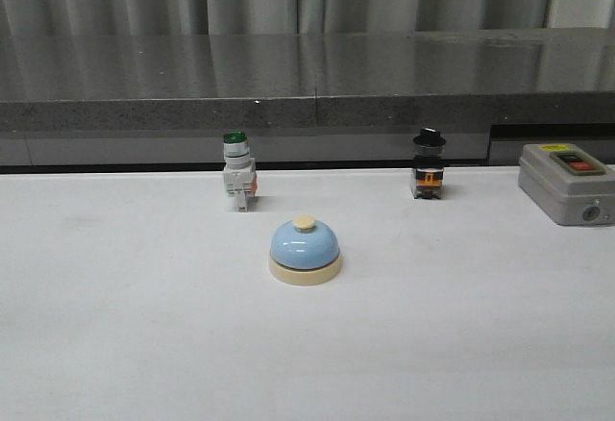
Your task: Place and press bell with both arms
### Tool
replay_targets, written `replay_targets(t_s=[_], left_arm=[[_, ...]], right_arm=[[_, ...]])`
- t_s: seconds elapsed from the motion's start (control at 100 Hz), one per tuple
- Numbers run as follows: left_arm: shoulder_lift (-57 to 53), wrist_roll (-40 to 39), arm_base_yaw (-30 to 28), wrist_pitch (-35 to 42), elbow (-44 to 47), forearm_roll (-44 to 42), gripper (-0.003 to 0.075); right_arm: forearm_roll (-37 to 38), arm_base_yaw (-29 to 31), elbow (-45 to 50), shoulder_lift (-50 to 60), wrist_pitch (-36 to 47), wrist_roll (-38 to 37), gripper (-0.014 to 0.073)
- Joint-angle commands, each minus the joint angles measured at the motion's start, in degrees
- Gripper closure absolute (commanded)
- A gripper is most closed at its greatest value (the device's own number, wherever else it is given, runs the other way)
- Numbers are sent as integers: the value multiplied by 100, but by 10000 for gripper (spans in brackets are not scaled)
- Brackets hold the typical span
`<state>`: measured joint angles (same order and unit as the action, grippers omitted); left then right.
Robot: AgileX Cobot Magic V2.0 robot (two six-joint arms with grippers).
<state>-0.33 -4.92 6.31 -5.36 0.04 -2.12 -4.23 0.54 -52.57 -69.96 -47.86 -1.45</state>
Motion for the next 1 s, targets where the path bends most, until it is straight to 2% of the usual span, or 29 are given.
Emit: replay_targets(t_s=[0.0, 0.18, 0.67, 0.99], left_arm=[[-172, -13, -11, 441, 246, 0, 741], [-172, -13, -11, 441, 246, 0, 741], [-172, -13, -11, 441, 246, 0, 741], [-172, -13, -11, 441, 246, 0, 741]], right_arm=[[10, 109, 194, 494, 409, 0, 654], [10, 109, 846, 1274, 904, 0, 654], [19, 109, 2020, 3951, 1367, 6, 654], [19, 109, 2946, 5888, 2360, 6, 654]])
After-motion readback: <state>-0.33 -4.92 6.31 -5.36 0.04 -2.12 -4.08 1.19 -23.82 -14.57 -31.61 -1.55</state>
